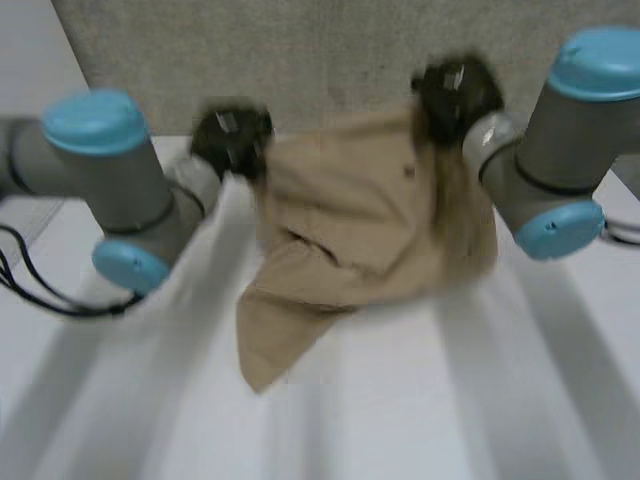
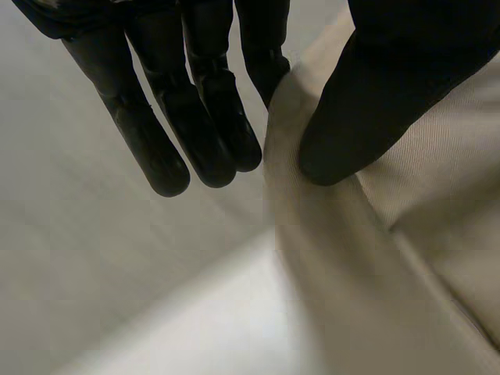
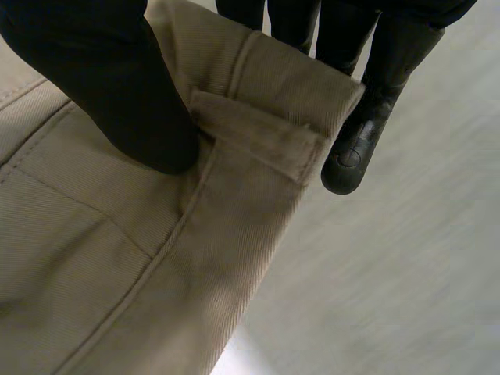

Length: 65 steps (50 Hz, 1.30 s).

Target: Fold the shorts.

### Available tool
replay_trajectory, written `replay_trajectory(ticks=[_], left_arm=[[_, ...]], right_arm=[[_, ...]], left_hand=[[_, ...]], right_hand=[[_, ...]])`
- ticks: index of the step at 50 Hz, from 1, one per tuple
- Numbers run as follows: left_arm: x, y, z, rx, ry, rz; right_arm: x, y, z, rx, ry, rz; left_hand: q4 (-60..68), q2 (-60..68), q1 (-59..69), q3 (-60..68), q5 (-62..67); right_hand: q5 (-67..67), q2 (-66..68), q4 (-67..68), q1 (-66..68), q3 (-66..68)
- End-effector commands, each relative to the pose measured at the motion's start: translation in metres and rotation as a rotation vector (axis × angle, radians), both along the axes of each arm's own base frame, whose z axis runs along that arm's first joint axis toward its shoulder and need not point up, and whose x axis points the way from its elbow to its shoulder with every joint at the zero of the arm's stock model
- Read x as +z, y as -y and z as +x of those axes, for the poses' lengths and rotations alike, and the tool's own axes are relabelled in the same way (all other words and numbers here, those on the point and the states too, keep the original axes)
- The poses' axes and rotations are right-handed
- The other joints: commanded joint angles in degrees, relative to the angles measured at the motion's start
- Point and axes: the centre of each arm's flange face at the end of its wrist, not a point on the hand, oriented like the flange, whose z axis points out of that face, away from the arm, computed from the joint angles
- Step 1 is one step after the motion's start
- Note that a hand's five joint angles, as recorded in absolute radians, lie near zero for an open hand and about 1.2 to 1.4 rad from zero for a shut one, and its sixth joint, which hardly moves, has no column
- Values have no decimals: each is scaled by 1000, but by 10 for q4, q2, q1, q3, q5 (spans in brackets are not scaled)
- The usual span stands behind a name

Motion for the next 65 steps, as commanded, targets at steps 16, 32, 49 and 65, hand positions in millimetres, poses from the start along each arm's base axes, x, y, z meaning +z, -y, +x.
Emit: replay_trajectory(ticks=[16,32,49,65], left_arm=[[69,-36,38,232,-181,-362],[-80,-136,45,88,285,91],[-77,-131,83,191,310,153],[-101,-115,101,-21,268,260]], right_arm=[[48,-33,7,81,150,-364],[-103,-102,-34,72,-230,395],[-110,-135,-63,28,-25,568],[-117,-123,-77,2,44,611]], left_hand=[[116,116,143,120,158],[-2,-3,25,1,40],[-390,-391,-363,-386,-348],[-253,-254,-227,-250,-212]], right_hand=[[160,125,120,242,127],[160,125,120,242,127],[160,125,120,242,127],[160,125,120,242,127]])
